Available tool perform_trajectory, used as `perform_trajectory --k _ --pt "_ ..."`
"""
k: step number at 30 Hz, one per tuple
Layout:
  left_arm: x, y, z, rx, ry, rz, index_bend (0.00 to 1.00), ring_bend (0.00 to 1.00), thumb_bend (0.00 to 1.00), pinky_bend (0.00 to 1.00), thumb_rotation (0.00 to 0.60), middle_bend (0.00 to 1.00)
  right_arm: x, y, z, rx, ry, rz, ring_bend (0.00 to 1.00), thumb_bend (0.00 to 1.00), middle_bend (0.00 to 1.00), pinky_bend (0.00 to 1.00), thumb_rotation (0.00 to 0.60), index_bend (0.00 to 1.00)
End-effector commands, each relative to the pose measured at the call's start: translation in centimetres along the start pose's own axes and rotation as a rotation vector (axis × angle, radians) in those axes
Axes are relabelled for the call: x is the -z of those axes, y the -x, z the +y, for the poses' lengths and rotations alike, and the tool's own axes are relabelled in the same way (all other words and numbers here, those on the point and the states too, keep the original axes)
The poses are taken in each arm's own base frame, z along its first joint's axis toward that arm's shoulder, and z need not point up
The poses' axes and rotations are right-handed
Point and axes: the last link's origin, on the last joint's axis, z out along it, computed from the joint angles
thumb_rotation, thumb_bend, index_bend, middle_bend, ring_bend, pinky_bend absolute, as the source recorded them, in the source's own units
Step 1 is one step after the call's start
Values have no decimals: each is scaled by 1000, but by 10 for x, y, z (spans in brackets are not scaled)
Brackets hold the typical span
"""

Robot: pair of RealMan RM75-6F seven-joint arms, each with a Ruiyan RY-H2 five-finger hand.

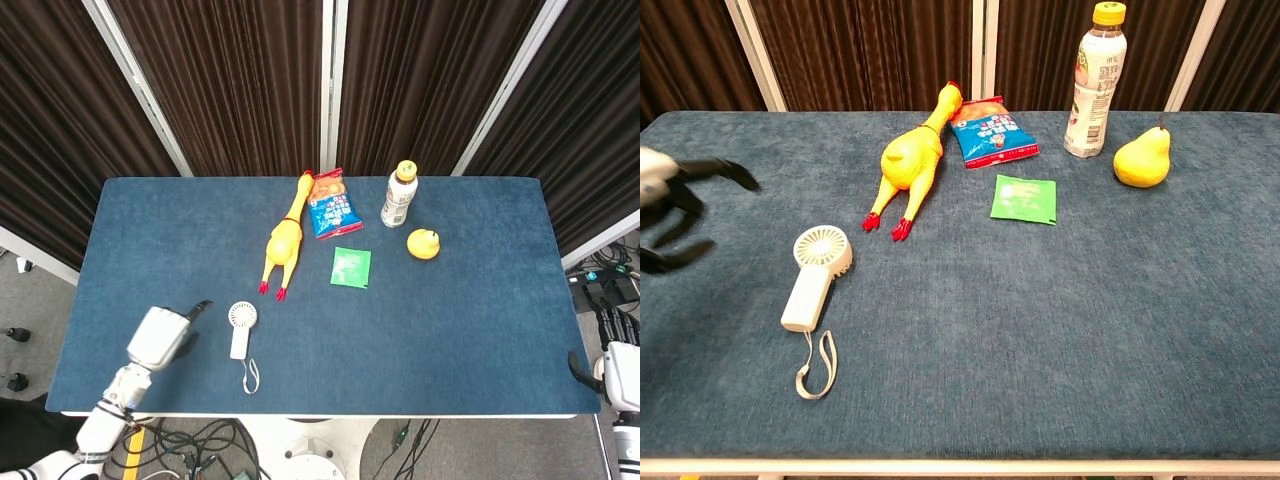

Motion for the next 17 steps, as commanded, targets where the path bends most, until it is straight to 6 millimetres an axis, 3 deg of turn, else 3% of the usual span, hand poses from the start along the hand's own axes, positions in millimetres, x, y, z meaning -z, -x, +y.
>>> perform_trajectory --k 1,7,10,13,17 --pt "17 -9 -30 -146 -130 76 240 818 408 781 600 787 0 1 -1 -7 -5 -1 0 301 0 0 600 0" --pt "49 -22 -61 -224 -287 152 254 779 383 745 600 744 -1 3 -2 -24 -28 -5 0 297 0 0 600 0" --pt "66 -26 -71 -207 -334 176 242 580 347 651 600 600 -2 3 -3 -32 -34 0 0 297 0 0 600 0" --pt "81 -26 -77 -156 -371 166 227 300 223 503 600 385 -3 5 -6 -37 -43 5 0 297 0 0 600 0" --pt "101 -27 -80 -111 -410 93 215 167 52 413 600 232 -2 6 -9 -34 -52 7 0 297 0 0 600 0"
